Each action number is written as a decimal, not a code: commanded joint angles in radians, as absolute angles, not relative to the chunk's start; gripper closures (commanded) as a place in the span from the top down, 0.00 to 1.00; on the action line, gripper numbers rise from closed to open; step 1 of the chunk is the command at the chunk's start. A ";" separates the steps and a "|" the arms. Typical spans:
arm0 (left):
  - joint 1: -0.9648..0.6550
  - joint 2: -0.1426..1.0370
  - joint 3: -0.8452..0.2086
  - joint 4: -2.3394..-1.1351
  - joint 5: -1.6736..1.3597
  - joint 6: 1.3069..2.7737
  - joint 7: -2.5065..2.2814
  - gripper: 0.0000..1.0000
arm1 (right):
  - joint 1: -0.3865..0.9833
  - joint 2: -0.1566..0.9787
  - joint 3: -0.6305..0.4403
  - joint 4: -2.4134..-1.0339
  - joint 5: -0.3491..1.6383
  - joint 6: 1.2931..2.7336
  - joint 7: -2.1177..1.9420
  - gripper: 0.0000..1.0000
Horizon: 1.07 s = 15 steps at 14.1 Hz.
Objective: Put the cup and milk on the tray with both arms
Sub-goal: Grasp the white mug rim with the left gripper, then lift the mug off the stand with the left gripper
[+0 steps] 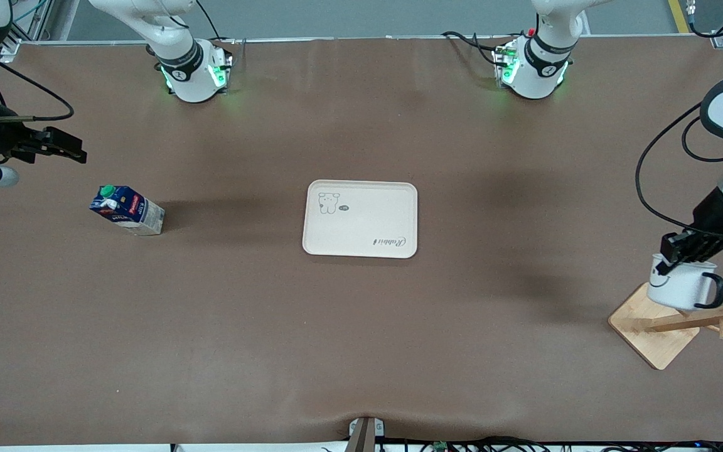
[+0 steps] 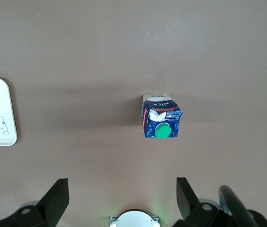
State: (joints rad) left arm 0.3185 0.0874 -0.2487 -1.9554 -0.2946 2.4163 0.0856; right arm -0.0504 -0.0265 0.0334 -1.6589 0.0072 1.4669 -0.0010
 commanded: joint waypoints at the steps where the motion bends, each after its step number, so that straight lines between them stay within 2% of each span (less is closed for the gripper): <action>1: 0.325 0.061 -0.291 -1.922 -0.301 2.288 -0.009 0.00 | -0.057 -0.002 0.035 -1.632 0.005 1.454 0.008 1.00; 3: 0.324 0.063 -0.331 -1.904 -0.296 2.209 -0.110 0.00 | -0.054 0.002 0.035 -1.623 0.005 1.453 0.005 1.00; 10: 0.310 0.112 -0.532 -1.913 -0.260 2.186 -0.516 0.00 | -0.074 0.049 0.032 -1.600 0.011 1.448 0.006 1.00; 15: 0.158 0.205 -0.546 -1.902 -0.126 2.186 -0.813 0.00 | -0.083 0.106 0.032 -1.611 0.011 1.433 0.014 1.00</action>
State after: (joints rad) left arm 0.1990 0.1638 -0.5434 -1.9217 -0.1580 2.1953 -0.7325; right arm -0.0736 0.0780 0.0247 -1.6219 0.0076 1.4538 -0.0010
